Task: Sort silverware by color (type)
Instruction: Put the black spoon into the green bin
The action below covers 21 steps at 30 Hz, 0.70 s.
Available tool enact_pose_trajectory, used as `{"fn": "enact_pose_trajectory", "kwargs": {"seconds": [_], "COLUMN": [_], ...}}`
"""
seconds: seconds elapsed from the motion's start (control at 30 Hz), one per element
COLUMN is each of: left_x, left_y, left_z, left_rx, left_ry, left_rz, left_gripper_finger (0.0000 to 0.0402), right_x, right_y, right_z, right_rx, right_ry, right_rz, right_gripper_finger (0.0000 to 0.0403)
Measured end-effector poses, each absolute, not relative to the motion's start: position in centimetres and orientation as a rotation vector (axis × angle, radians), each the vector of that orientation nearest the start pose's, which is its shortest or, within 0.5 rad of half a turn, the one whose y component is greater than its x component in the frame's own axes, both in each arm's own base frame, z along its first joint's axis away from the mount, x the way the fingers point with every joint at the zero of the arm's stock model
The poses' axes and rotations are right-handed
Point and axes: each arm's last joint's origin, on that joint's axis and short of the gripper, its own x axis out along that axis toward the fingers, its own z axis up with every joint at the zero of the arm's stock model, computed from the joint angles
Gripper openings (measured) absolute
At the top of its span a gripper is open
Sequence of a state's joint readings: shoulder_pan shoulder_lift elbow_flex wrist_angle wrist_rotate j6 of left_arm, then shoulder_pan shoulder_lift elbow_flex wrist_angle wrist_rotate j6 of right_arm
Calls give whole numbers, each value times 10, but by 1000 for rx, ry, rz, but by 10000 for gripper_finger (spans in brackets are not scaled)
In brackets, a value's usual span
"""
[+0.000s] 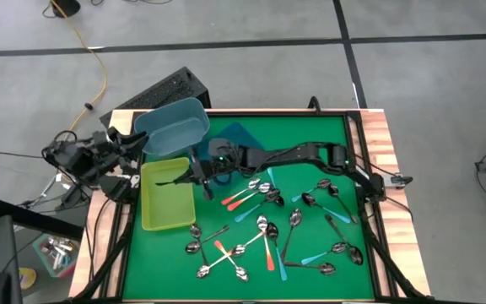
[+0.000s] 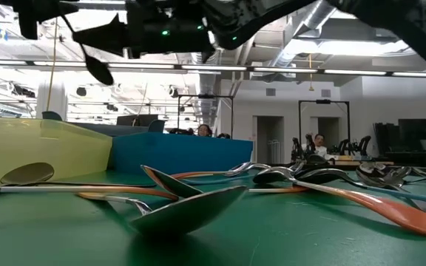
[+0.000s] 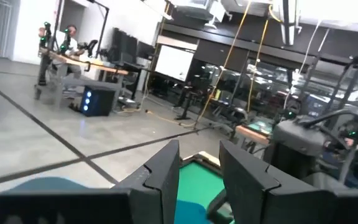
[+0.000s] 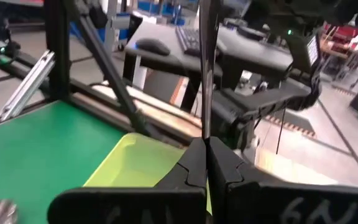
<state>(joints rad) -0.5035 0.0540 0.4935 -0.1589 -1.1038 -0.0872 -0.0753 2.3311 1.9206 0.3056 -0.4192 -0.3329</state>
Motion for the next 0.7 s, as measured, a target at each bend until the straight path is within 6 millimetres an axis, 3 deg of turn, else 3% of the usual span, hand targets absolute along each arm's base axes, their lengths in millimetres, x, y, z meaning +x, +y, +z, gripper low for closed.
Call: {"fn": "enact_pose_trajectory", "kwargs": {"seconds": [0.37,0.7], "left_x": [37,37], "left_y": [9,9], "left_z": [302,302], "left_rx": [-291,-275], "left_ry": [-228,-223], "left_rz": [564,570], "left_gripper_finger": [100,100], "right_x": [581,594], "right_y": [-39,-42], "right_z": [220,177], "right_rx": [-249,-204], "right_ry": [21,110], "right_rz": [412,423], "right_gripper_finger": [9,9]}}
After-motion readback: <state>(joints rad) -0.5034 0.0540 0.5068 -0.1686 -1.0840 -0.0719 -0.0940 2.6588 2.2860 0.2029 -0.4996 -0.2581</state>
